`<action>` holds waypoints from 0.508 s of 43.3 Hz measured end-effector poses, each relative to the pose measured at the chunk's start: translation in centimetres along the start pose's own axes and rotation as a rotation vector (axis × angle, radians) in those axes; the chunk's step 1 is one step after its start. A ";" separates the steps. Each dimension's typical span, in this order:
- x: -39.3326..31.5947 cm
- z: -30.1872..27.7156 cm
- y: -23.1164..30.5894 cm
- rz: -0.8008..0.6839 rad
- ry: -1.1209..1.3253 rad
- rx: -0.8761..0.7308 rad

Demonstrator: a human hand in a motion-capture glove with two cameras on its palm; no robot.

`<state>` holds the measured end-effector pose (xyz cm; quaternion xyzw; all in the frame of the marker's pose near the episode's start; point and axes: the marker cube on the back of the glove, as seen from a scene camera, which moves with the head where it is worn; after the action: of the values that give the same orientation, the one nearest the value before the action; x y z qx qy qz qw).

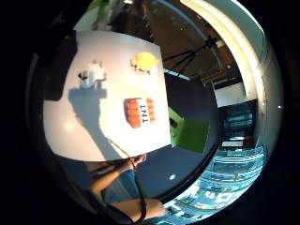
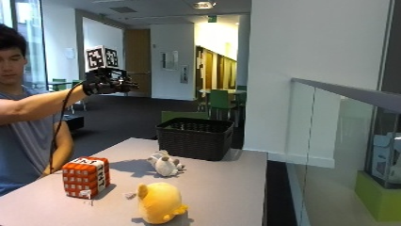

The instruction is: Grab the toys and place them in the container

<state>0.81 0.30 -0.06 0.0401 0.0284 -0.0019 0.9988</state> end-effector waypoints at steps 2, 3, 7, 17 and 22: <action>0.7 0.1 0.0 -0.001 0.009 0.006; 1.2 0.3 -0.1 -0.001 0.010 0.007; 3.4 1.0 -0.3 0.002 0.001 0.001; 9.0 4.1 -0.4 0.042 0.029 0.000; 11.1 6.0 -0.2 0.076 -0.009 -0.025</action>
<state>12.18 -0.40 5.22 0.0286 0.0223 0.0363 0.9987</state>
